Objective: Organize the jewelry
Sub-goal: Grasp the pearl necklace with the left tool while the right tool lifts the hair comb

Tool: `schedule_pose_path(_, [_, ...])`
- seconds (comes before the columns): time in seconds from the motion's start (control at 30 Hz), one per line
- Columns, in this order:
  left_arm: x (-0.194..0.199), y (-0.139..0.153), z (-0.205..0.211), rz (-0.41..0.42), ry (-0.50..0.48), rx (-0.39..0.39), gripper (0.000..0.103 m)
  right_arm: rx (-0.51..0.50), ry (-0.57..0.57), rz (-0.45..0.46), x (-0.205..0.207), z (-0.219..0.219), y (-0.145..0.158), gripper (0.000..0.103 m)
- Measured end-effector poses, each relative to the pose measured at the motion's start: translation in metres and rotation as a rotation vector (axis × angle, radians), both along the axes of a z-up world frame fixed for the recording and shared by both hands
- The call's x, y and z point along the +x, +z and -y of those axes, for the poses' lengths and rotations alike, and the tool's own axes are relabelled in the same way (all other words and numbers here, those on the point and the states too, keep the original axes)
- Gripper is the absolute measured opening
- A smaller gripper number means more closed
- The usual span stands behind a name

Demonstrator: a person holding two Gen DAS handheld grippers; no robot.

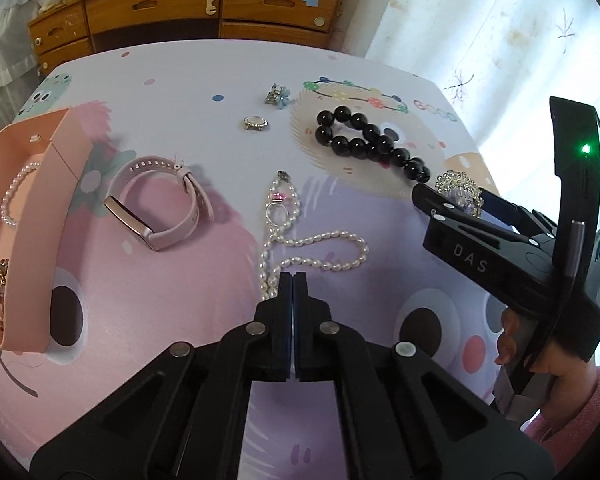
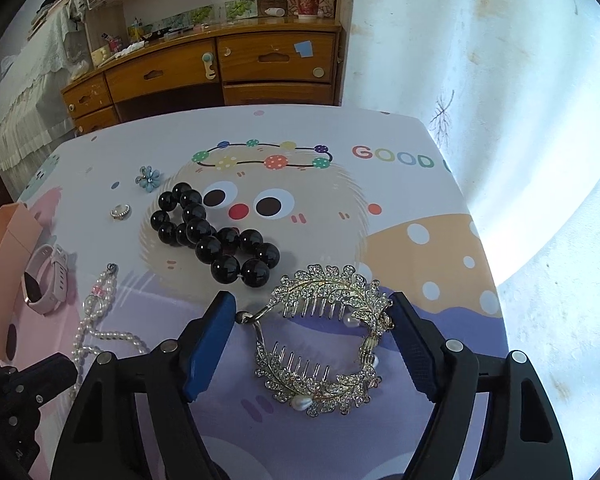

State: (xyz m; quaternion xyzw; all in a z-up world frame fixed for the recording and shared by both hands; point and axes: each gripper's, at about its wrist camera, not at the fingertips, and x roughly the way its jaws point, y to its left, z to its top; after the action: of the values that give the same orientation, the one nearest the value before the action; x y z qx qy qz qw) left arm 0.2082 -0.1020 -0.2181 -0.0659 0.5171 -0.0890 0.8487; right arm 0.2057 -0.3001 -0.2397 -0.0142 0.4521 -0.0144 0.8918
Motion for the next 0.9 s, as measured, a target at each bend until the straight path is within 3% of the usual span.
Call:
schedule_pose_path(0.13, [-0.002, 0.001, -0.007, 0.004, 0.018, 0.025, 0.0, 0.027, -0.026, 0.009, -0.007, 0.005, 0.014, 0.078])
schedule_pose_path(0.27, [0.007, -0.01, -0.019, -0.067, 0.024, -0.005, 0.0, 0.047, -0.048, 0.008, -0.015, 0.006, 0.026, 0.078])
schedule_pose_path(0.47, [0.01, -0.009, -0.019, -0.07, -0.015, -0.018, 0.002, 0.039, -0.057, 0.006, -0.019, 0.006, 0.033, 0.078])
schedule_pose_path(0.57, [0.013, -0.008, -0.019, -0.068, -0.033, -0.055, 0.019, 0.052, -0.066, 0.004, -0.019, 0.01, 0.034, 0.078])
schedule_pose_path(0.63, [0.014, -0.006, -0.018, -0.051, -0.035, -0.053, 0.043, 0.056, -0.069, 0.002, -0.02, 0.013, 0.034, 0.078])
schedule_pose_path(0.9, [0.024, -0.013, 0.0, 0.017, -0.084, 0.064, 0.047, 0.064, -0.094, -0.01, -0.025, 0.032, 0.031, 0.078])
